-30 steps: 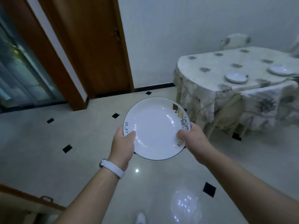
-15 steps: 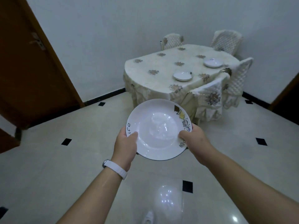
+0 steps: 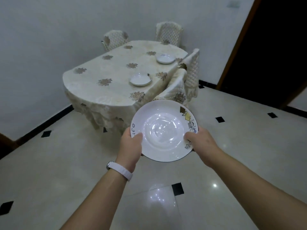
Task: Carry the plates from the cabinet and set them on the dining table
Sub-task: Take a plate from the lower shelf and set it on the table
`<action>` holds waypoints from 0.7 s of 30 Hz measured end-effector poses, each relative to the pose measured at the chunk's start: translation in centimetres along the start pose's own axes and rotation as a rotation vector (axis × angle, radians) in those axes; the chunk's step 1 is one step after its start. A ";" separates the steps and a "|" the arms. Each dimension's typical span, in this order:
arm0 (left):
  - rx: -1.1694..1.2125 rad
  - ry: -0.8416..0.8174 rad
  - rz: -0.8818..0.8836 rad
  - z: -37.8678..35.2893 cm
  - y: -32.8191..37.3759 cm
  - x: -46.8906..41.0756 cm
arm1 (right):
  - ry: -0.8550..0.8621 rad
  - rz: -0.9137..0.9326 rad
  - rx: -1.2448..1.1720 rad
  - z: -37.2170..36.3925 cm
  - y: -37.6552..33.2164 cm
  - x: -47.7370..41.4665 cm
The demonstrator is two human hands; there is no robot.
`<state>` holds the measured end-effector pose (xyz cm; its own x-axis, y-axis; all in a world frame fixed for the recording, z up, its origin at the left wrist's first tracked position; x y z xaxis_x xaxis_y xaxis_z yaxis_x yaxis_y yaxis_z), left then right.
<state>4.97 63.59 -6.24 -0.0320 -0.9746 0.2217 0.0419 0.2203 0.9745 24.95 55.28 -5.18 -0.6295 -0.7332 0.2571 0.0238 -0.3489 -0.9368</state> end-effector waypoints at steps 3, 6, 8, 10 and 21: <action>-0.015 -0.090 0.001 -4.9 0.4 -2.5 | 0.083 -0.025 -0.034 3.1 0.1 -2.7; -0.026 -0.177 0.007 -10.6 0.6 -4.3 | 0.173 -0.047 -0.062 6.7 0.8 -5.7; -0.041 -0.232 0.007 -14.6 0.6 -5.2 | 0.216 -0.073 -0.084 9.3 1.4 -7.8; -0.043 -0.268 0.019 -18.7 0.7 -6.0 | 0.241 -0.082 -0.104 11.9 2.0 -10.3; -0.098 -0.303 0.062 -43.2 2.1 -11.1 | 0.298 -0.125 -0.185 27.5 3.0 -28.3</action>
<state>48.53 73.12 -8.09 -0.3220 -0.8998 0.2945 0.1484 0.2593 0.9543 64.18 58.92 -8.79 -0.8181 -0.4798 0.3171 -0.1910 -0.2934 -0.9367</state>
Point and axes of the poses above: each hand's wrist, its own x-axis away from the middle knuckle, its own z-axis out of the back of the hand, y = z × x, the point moved 3 cm from there along -x, towards the middle knuckle, and after that the axes turned 8 degrees about y, right-handed, at the moved point
